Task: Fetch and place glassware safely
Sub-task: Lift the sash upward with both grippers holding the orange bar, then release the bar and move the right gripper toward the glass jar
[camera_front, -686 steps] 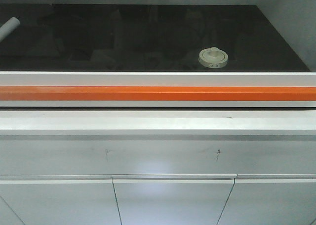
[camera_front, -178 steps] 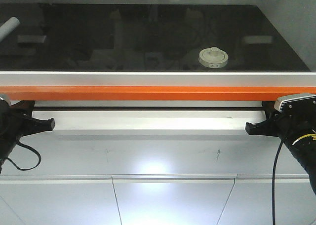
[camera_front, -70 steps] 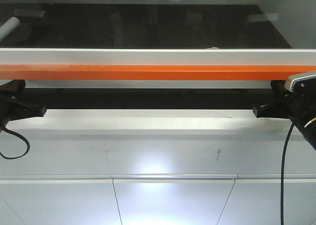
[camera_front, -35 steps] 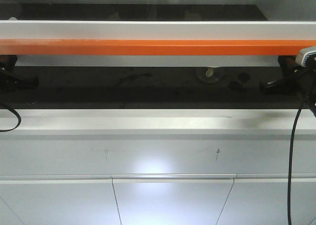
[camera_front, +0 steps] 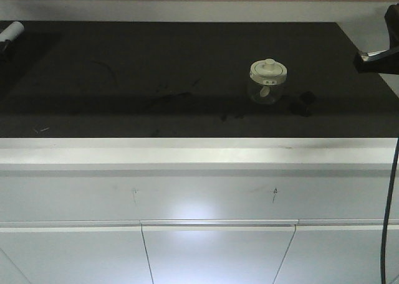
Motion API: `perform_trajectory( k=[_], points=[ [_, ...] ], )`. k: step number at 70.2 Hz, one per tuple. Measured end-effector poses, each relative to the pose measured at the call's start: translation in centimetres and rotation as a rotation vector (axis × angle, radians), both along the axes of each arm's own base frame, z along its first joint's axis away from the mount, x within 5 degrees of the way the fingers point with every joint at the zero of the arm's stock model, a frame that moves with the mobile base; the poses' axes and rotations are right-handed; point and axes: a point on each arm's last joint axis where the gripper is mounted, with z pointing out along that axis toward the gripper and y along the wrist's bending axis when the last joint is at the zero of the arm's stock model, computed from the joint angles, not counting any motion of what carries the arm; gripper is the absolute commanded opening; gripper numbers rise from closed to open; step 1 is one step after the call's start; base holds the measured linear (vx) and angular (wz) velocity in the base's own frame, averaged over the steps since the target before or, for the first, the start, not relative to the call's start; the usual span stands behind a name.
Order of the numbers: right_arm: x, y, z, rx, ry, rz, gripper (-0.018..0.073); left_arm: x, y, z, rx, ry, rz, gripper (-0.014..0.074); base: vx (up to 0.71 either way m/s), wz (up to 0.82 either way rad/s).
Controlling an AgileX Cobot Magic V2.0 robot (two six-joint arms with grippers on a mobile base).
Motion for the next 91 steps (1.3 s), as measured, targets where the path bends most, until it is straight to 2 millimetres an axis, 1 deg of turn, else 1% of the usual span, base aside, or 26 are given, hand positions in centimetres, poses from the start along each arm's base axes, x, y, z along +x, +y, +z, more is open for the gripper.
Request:
perform_trajectory(
  k=[5,16,26,40,45,51,58,73,82,91],
  points=[
    [-0.3,0.0,0.3,0.001,-0.009,-0.001,-0.0001,-0.4,0.0,0.5,0.000,-0.023,0.000,-0.0007,0.00,0.00],
    [-0.7,0.0,0.7,0.000,-0.004,-0.006,-0.0001,-0.4,0.0,0.4,0.001,-0.006,0.001,-0.0007,0.00,0.00],
    [-1.1,0.0,1.0,-0.002,0.001,-0.014,-0.0001,-0.9,0.0,0.7,0.002,0.014,0.005,-0.0007,0.00,0.00],
    [-2.3,-0.1,1.9,0.045,0.031,-0.021,-0.0001,-2.7,0.1,1.6,0.005,0.052,0.015,-0.0007,0.00,0.00],
    [-3.0,-0.1,2.2,0.062,0.054,-0.018,-0.0001,-3.7,0.2,1.9,0.006,0.060,0.018,-0.0007,0.00,0.00],
    [-3.6,0.1,2.5,0.082,0.079,-0.004,-0.0001,-4.9,0.2,1.8,0.007,0.055,0.019,-0.0007,0.00,0.00],
    [-4.4,0.7,2.8,0.092,0.098,0.036,-0.0001,-6.5,0.2,0.7,0.007,0.066,0.020,-0.0007,0.00,0.00],
    [-5.5,3.1,2.9,0.044,0.115,0.156,-0.0001,-9.9,-0.3,-3.2,0.010,0.130,-0.008,-0.0007,0.00,0.00],
    [-6.6,3.2,1.9,0.054,0.137,0.168,-0.0001,-12.1,-0.4,-4.8,-0.006,0.136,-0.021,-0.0007,0.00,0.00],
    [-8.0,3.1,0.0,0.059,0.176,0.163,-0.0001,-14.1,-0.3,-6.6,-0.029,0.164,-0.020,-0.0007,0.00,0.00]
  ],
)
